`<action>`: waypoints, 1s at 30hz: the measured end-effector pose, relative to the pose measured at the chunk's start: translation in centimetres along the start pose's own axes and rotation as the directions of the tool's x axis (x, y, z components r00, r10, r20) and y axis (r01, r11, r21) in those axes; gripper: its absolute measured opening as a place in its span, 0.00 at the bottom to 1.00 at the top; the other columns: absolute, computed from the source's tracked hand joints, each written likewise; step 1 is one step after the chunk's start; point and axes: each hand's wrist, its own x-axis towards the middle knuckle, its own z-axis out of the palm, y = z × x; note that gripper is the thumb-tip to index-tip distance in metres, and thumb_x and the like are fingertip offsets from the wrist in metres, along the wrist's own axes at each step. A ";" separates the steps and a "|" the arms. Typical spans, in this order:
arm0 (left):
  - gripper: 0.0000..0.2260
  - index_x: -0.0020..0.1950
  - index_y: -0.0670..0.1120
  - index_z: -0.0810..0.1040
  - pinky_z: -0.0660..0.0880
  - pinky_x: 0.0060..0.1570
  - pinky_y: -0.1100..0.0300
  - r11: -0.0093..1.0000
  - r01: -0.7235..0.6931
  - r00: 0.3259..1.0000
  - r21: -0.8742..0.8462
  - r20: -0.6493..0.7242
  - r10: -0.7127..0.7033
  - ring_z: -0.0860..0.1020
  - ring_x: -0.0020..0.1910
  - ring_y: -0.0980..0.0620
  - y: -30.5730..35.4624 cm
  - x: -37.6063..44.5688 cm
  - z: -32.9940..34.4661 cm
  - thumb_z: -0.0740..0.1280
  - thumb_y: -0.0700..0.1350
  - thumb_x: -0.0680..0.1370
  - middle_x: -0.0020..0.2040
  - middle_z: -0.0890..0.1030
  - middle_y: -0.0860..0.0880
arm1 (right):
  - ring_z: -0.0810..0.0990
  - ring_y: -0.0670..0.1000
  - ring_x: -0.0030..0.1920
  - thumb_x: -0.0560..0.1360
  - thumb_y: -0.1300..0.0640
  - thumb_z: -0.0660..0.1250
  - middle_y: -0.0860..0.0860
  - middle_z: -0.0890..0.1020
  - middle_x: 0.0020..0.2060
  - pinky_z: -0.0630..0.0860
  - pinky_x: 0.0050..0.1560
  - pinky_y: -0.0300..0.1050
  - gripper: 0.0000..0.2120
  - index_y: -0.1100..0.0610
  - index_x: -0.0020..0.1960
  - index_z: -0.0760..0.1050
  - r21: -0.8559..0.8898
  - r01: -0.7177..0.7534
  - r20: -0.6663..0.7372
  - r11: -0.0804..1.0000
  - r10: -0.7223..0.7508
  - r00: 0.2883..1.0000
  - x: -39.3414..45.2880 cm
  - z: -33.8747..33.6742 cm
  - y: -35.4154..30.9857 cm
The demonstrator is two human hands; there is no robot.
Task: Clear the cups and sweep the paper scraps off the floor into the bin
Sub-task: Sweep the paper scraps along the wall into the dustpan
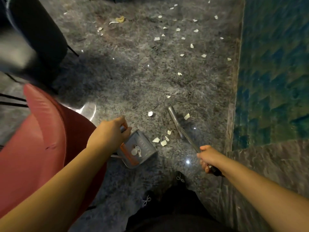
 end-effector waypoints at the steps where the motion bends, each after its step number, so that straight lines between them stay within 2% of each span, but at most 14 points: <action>1: 0.10 0.48 0.47 0.77 0.75 0.36 0.53 1.000 0.012 1.000 0.007 0.006 -0.012 0.77 0.38 0.45 0.0 0.5 0.1 0.67 0.54 0.79 0.38 0.80 0.45 | 0.65 0.49 0.25 0.80 0.64 0.56 0.57 0.70 0.31 0.61 0.24 0.38 0.22 0.55 0.73 0.58 -0.035 0.009 0.003 0.999 -0.009 1.000 0.4 -0.2 -0.5; 5: 0.10 0.50 0.49 0.76 0.76 0.38 0.53 0.998 0.053 0.998 0.039 0.026 -0.054 0.77 0.39 0.46 -0.3 2.1 -0.1 0.66 0.55 0.79 0.39 0.79 0.46 | 0.65 0.51 0.25 0.80 0.67 0.55 0.57 0.69 0.29 0.60 0.26 0.41 0.18 0.64 0.70 0.60 -0.145 0.042 0.042 0.989 -0.036 0.998 1.5 -0.4 -2.0; 9: 0.11 0.51 0.49 0.78 0.77 0.38 0.53 0.997 0.053 0.998 0.061 0.032 -0.055 0.78 0.38 0.47 -0.8 3.2 -0.4 0.66 0.55 0.79 0.39 0.80 0.46 | 0.66 0.51 0.24 0.80 0.65 0.55 0.57 0.70 0.27 0.63 0.21 0.38 0.17 0.59 0.68 0.61 -0.212 0.002 0.100 0.977 0.019 0.995 3.1 0.4 -2.4; 13: 0.10 0.51 0.47 0.79 0.76 0.38 0.54 0.998 0.031 0.999 0.047 0.010 -0.031 0.77 0.39 0.47 -0.8 4.0 -0.3 0.66 0.54 0.79 0.40 0.80 0.46 | 0.65 0.48 0.21 0.80 0.65 0.55 0.55 0.69 0.28 0.64 0.21 0.35 0.13 0.53 0.61 0.63 -0.229 -0.016 0.191 0.973 0.061 0.980 3.7 1.7 -2.3; 18: 0.10 0.49 0.48 0.78 0.70 0.33 0.58 0.998 -0.001 1.000 0.063 -0.002 0.002 0.76 0.37 0.47 -0.6 4.2 0.5 0.66 0.54 0.79 0.37 0.78 0.48 | 0.62 0.44 0.17 0.80 0.65 0.54 0.54 0.66 0.29 0.61 0.23 0.32 0.11 0.51 0.58 0.63 -0.160 -0.069 0.303 0.985 0.115 0.946 3.0 3.7 -2.3; 24: 0.09 0.48 0.50 0.77 0.74 0.33 0.56 0.998 -0.005 1.000 0.059 0.001 0.005 0.77 0.35 0.49 -1.0 3.3 1.4 0.65 0.54 0.78 0.39 0.79 0.48 | 0.62 0.43 0.17 0.82 0.62 0.54 0.52 0.66 0.28 0.60 0.20 0.30 0.12 0.48 0.61 0.62 -0.042 -0.130 0.423 0.991 0.135 0.896 1.3 6.0 -2.5; 28: 0.09 0.47 0.49 0.76 0.69 0.30 0.58 0.998 -0.004 1.000 0.056 -0.010 0.004 0.73 0.32 0.53 -1.7 2.3 1.3 0.65 0.53 0.79 0.33 0.74 0.52 | 0.62 0.43 0.18 0.82 0.61 0.56 0.52 0.66 0.28 0.60 0.20 0.30 0.13 0.48 0.63 0.63 -0.055 -0.113 0.439 0.992 0.125 0.890 0.0 7.0 -2.1; 30: 0.09 0.48 0.48 0.77 0.71 0.30 0.56 0.999 0.005 1.000 0.044 -0.012 -0.004 0.73 0.32 0.52 -2.4 1.7 1.3 0.65 0.54 0.79 0.32 0.74 0.53 | 0.62 0.44 0.18 0.82 0.61 0.56 0.52 0.66 0.28 0.60 0.21 0.30 0.14 0.47 0.63 0.62 -0.064 -0.097 0.437 0.993 0.116 0.892 -1.0 7.4 -1.8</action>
